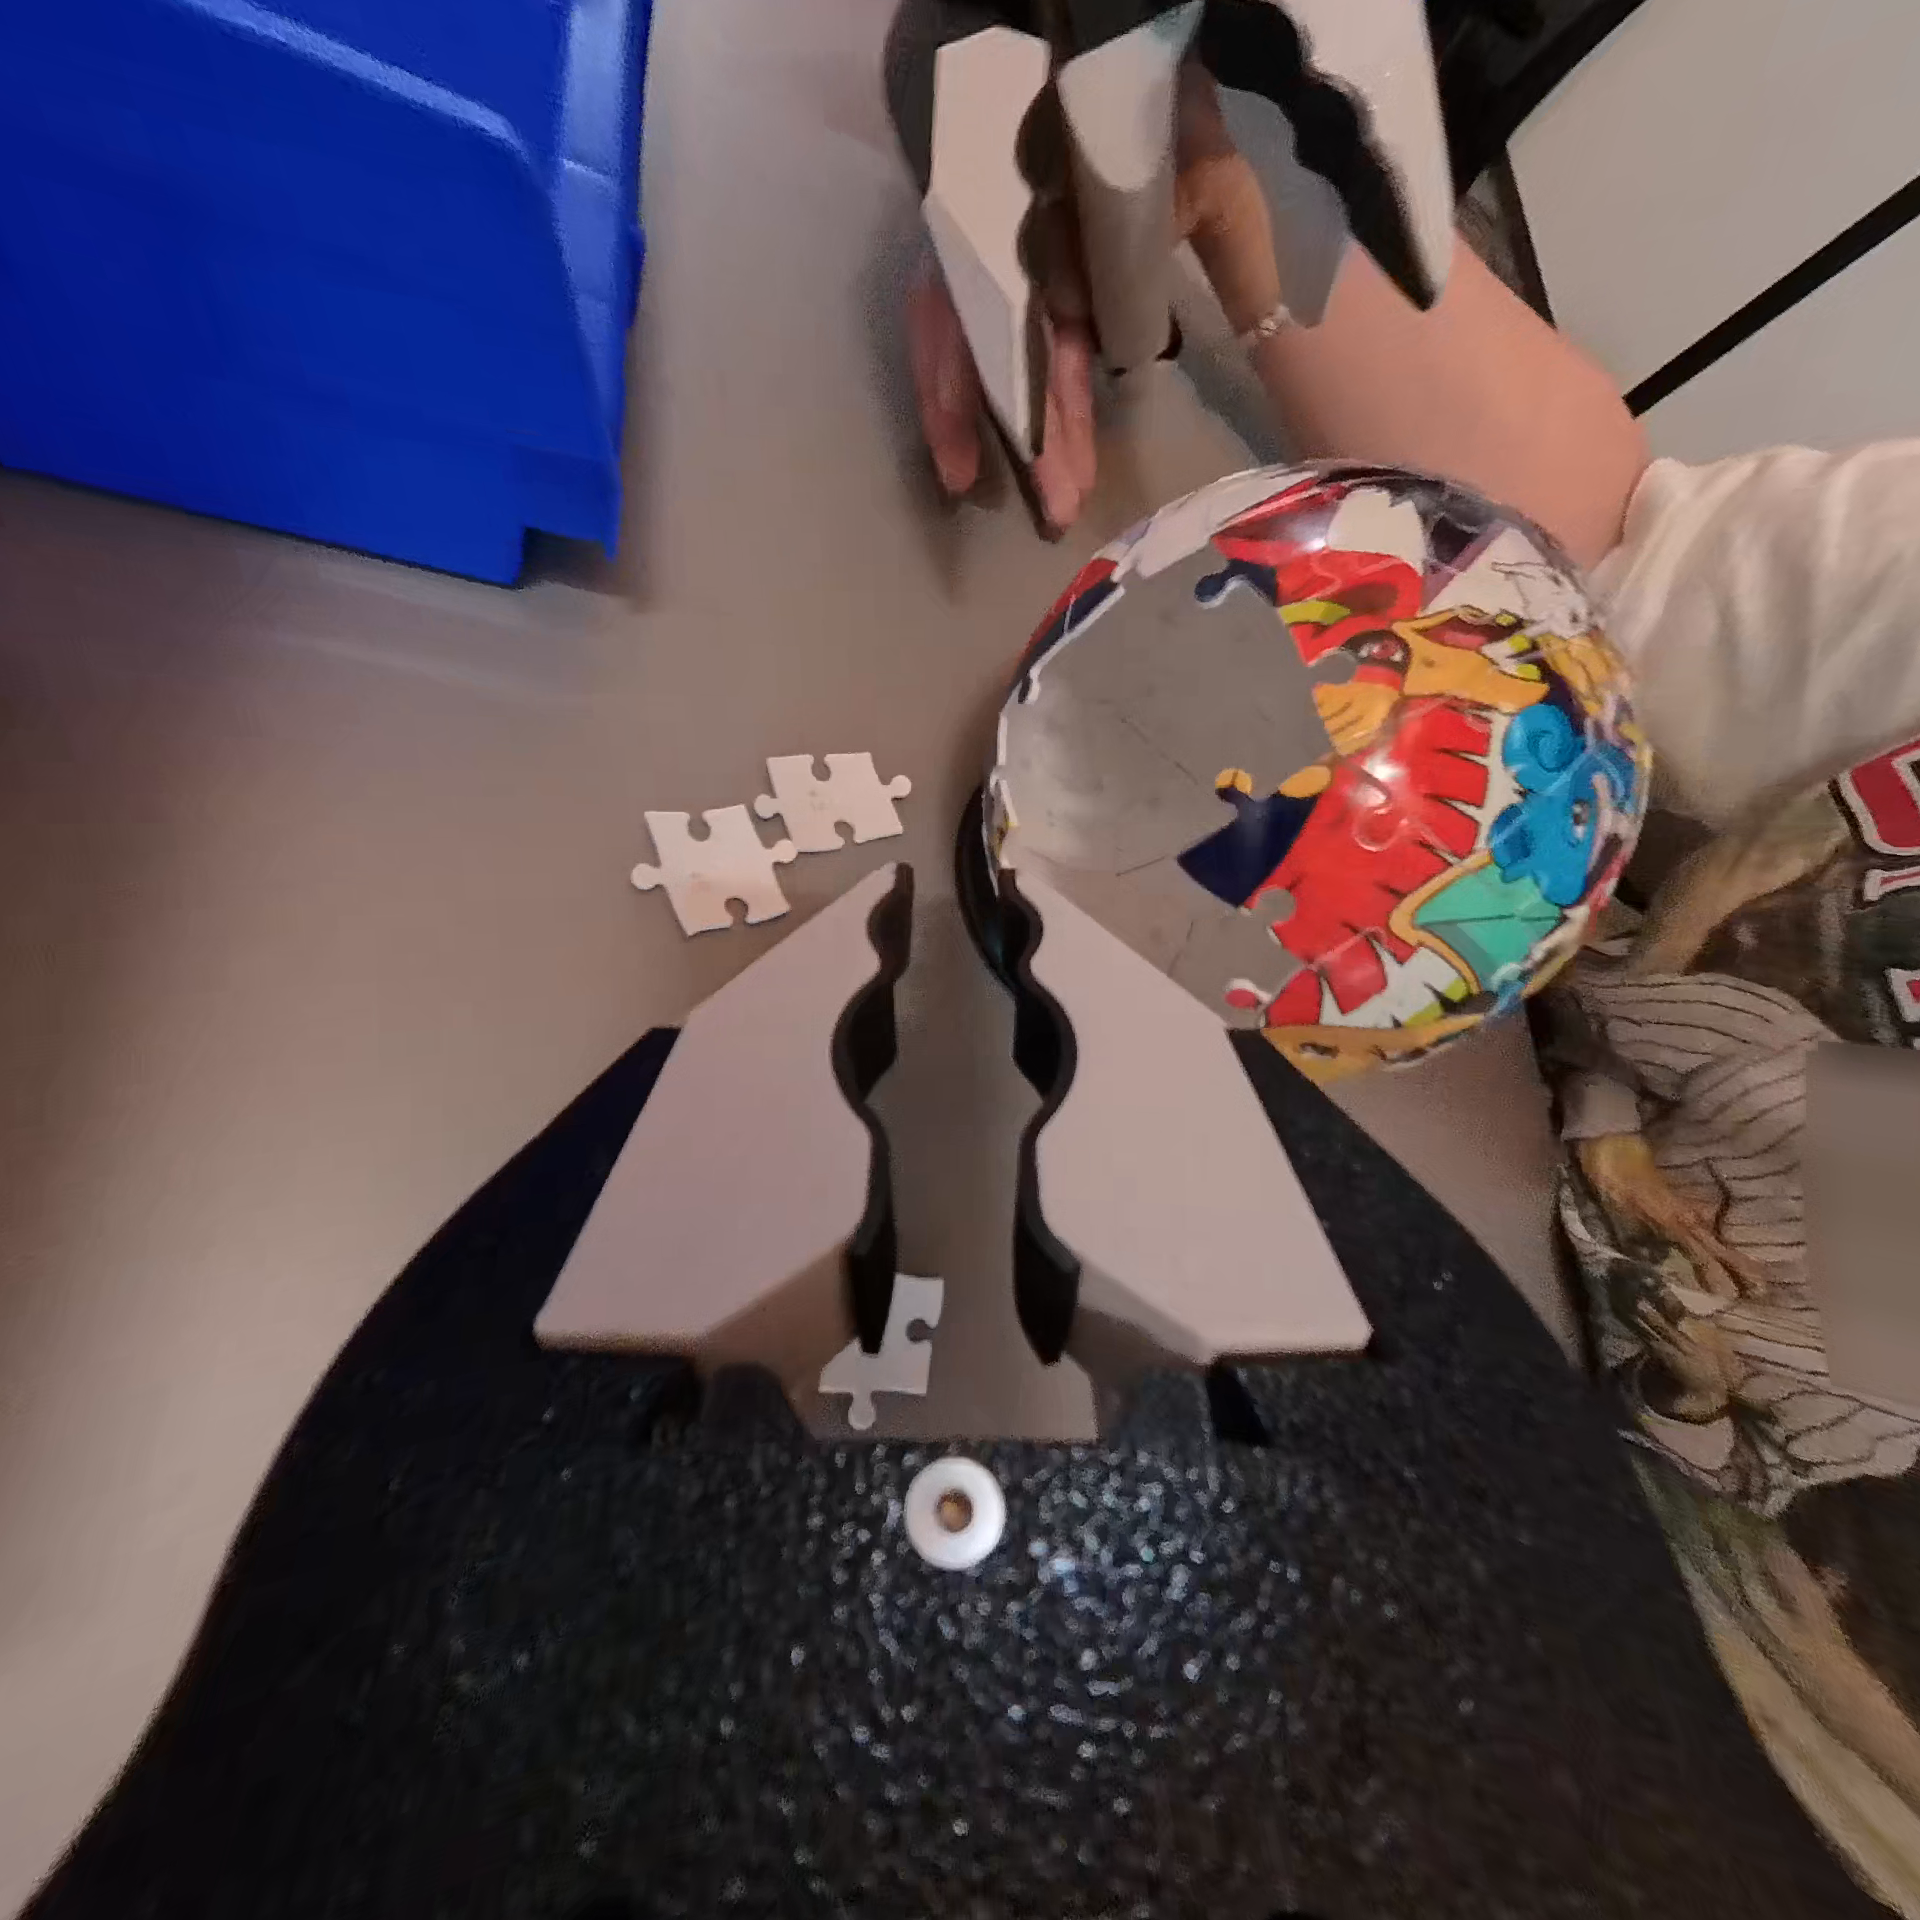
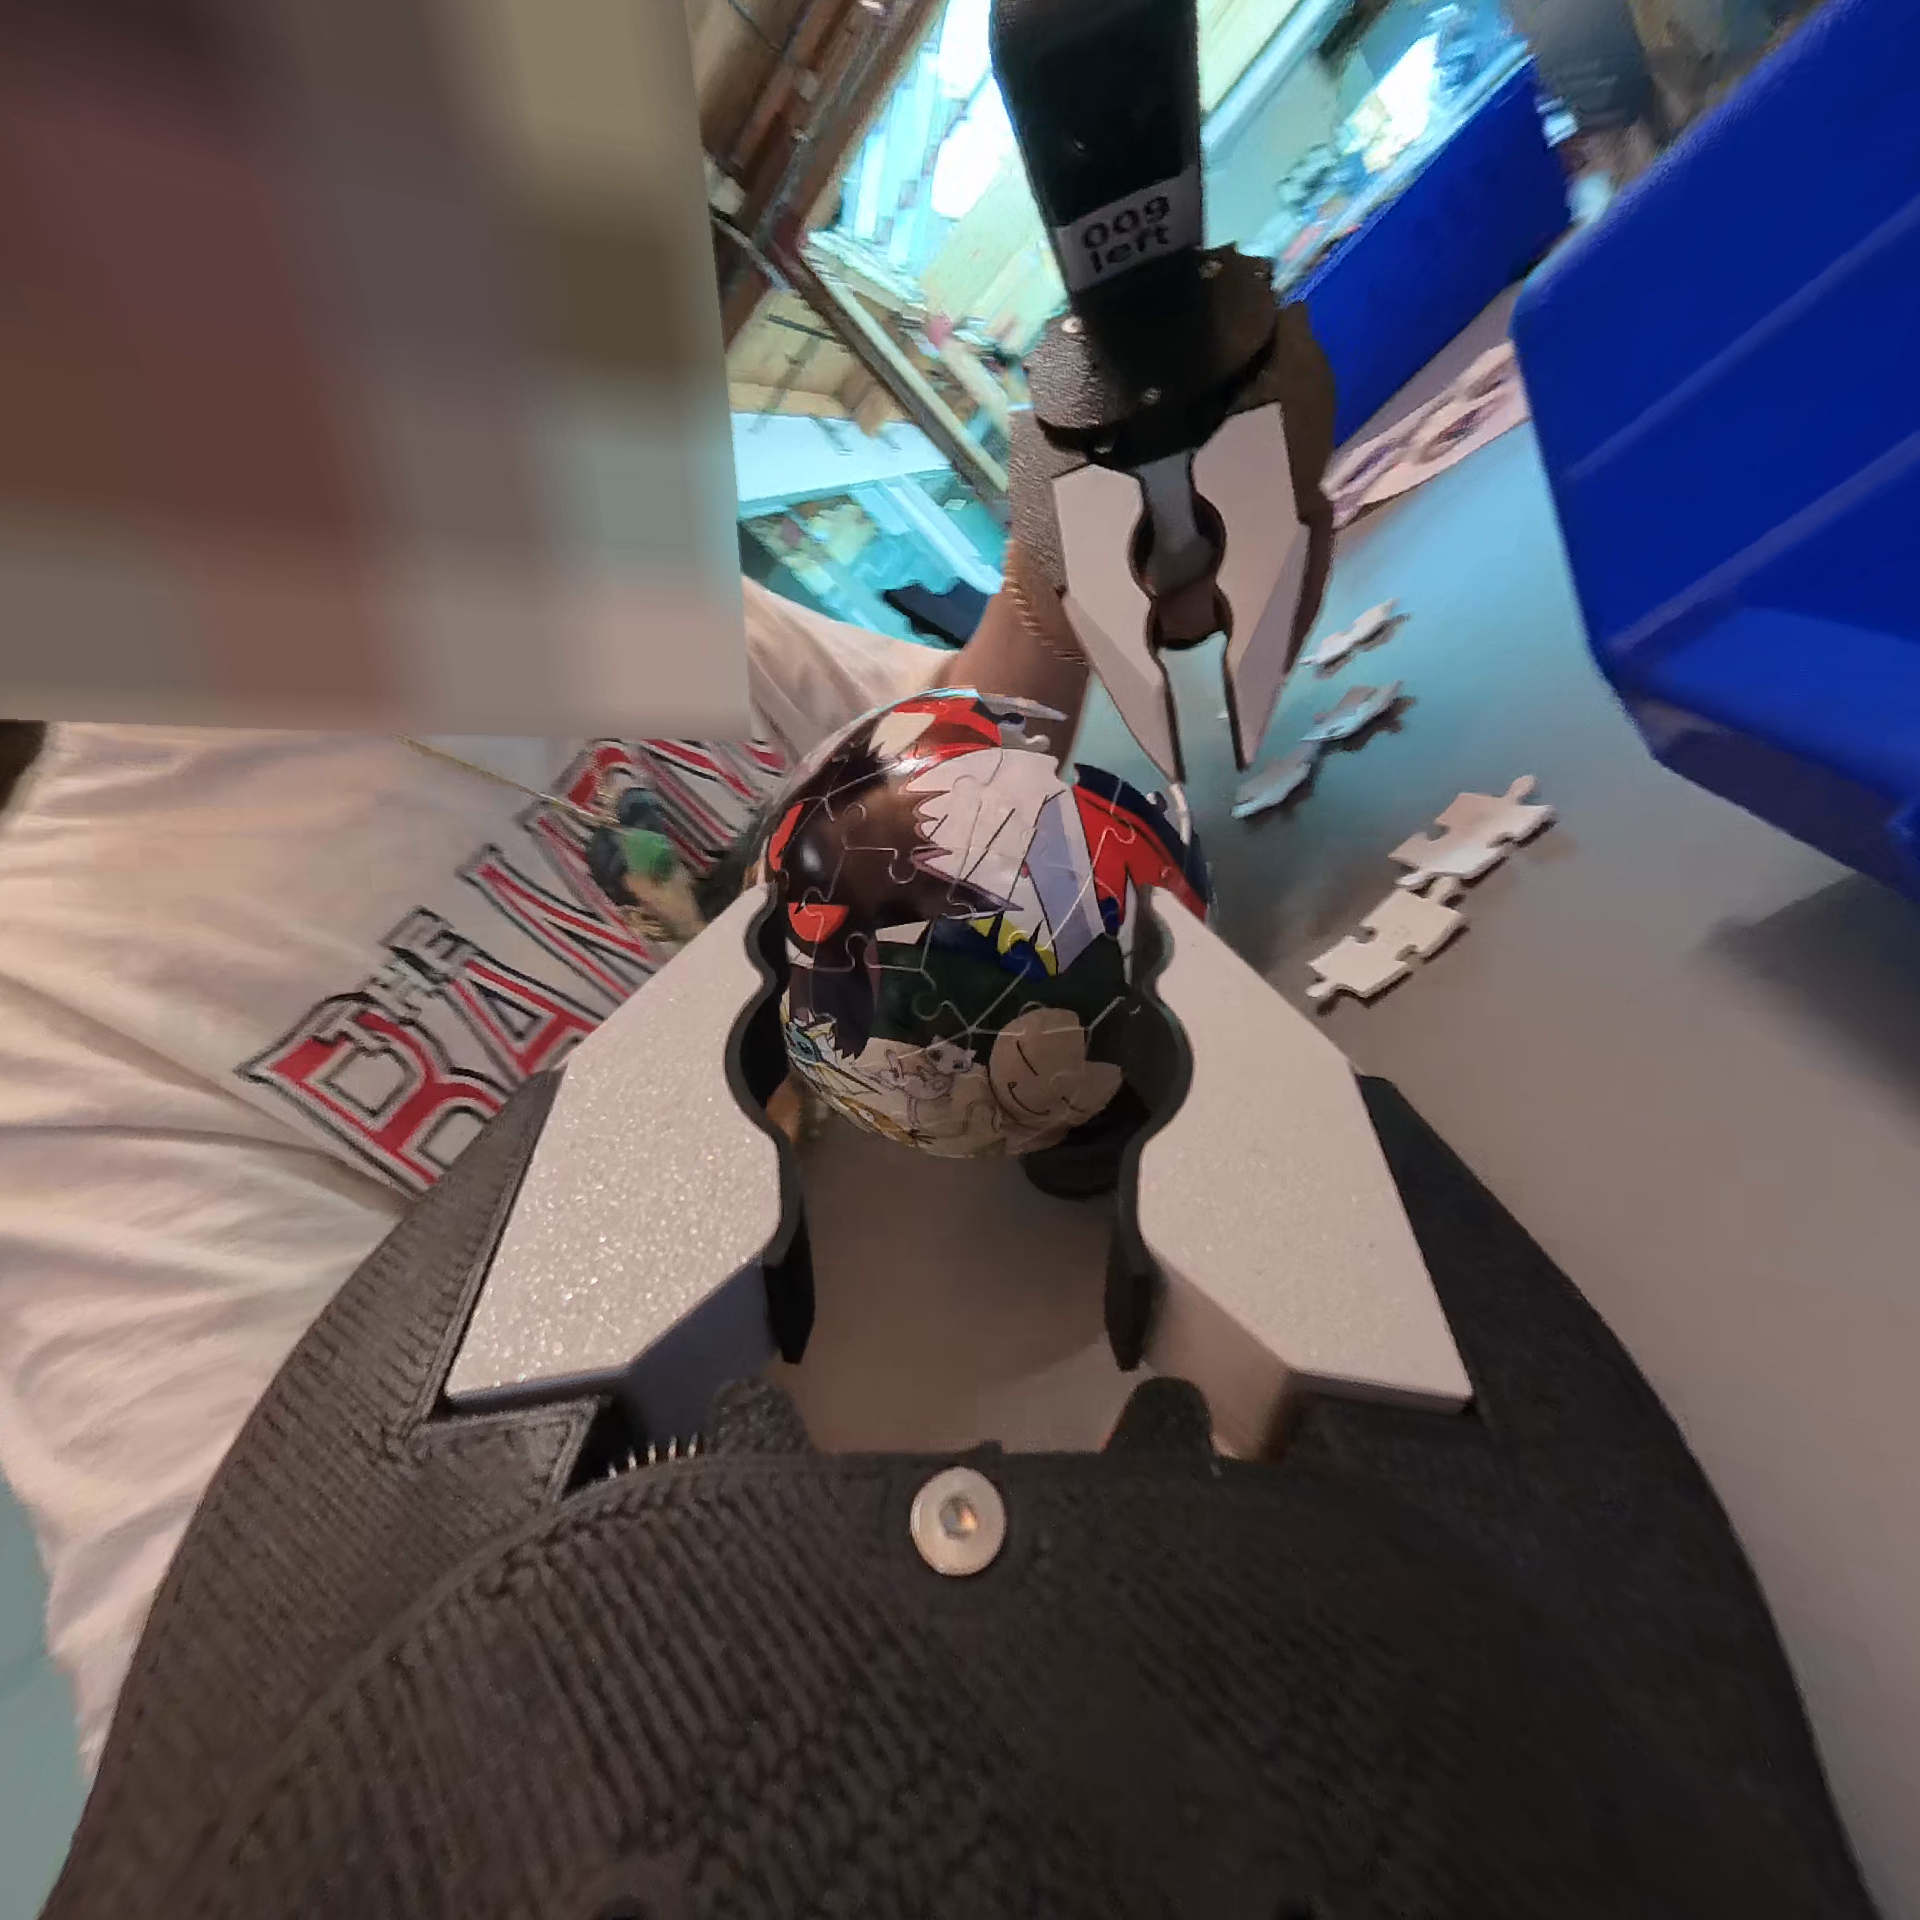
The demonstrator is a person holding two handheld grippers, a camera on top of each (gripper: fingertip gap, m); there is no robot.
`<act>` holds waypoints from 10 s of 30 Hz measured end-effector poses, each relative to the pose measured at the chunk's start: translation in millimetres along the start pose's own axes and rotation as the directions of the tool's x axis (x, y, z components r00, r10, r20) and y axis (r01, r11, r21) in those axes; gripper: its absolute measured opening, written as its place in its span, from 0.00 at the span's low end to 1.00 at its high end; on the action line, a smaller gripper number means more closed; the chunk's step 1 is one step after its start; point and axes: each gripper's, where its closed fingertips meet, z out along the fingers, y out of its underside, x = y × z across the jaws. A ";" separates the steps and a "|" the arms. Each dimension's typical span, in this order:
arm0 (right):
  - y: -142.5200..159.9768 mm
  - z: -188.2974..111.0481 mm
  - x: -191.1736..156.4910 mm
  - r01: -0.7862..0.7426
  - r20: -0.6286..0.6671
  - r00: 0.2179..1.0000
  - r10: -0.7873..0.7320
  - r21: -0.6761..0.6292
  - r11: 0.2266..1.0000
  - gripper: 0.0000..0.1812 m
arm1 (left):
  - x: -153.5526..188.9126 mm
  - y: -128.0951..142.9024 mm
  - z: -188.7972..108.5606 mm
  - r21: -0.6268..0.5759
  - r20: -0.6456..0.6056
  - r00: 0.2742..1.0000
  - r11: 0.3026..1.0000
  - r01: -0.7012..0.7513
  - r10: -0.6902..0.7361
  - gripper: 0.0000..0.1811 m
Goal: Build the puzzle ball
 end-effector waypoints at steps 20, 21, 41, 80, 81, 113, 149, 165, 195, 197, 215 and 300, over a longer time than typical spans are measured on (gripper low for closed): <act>71.9 28.8 -55.2 0.516 -0.929 0.274 -0.248 -0.076 0.853 0.61 | 39.8 93.4 8.2 -0.057 0.122 0.932 0.940 -0.338 0.342 0.39; 77.7 31.1 -56.1 0.507 -0.938 0.241 -0.250 -0.098 0.856 0.61 | 38.3 98.6 5.9 -0.091 0.150 0.911 0.923 -0.374 0.384 0.38; 112.7 78.2 -59.6 0.412 -0.910 0.109 -0.401 -0.326 0.851 0.31 | 85.0 109.2 38.5 -0.122 0.180 0.862 0.880 -0.459 0.474 0.02; 17.3 143.8 -134.4 0.616 -0.809 0.520 -0.273 0.135 0.776 0.15 | 195.2 -16.8 -74.7 0.038 0.674 0.215 0.258 -0.965 0.707 0.01; 15.9 141.3 -136.5 0.620 -0.809 0.526 -0.262 0.153 0.770 0.14 | 196.8 -16.7 -74.4 0.045 0.672 0.216 0.252 -0.967 0.708 0.01; 30.8 155.9 -124.5 0.629 -0.584 -0.108 -0.804 -0.667 0.399 0.00 | 209.9 -7.6 -58.2 0.186 0.331 0.490 0.453 -0.872 0.806 0.00; 4.5 54.2 -132.5 0.758 -0.879 -0.123 -0.460 -0.382 0.529 0.46 | 106.3 -71.0 -101.5 0.300 0.462 0.724 0.678 -0.671 0.512 0.00; 19.7 7.9 -58.4 0.543 -0.704 0.657 -0.269 0.195 0.816 0.42 | -9.0 -48.6 -26.4 0.195 0.013 0.947 0.928 -0.316 0.320 0.00; -5.6 51.3 -62.7 0.667 -0.890 0.092 -0.447 -0.279 0.691 0.55 | 8.9 -41.6 -7.5 0.196 -0.213 0.939 0.953 -0.231 0.272 0.00; -10.6 51.5 -67.1 0.674 -0.895 0.084 -0.437 -0.272 0.687 0.53 | 11.4 -40.3 -5.7 0.194 -0.223 0.936 0.953 -0.231 0.273 0.00; -58.5 1.5 -59.4 0.477 -0.911 -0.130 -0.392 -0.403 0.781 0.08 | 8.4 -48.1 -5.8 0.280 -0.231 0.945 0.946 -0.163 0.231 0.00; -21.9 59.2 46.4 -0.034 -0.381 0.640 -0.667 -0.881 0.471 0.00 | 21.1 -41.4 -11.4 0.275 -0.013 0.872 0.840 -0.468 0.490 0.01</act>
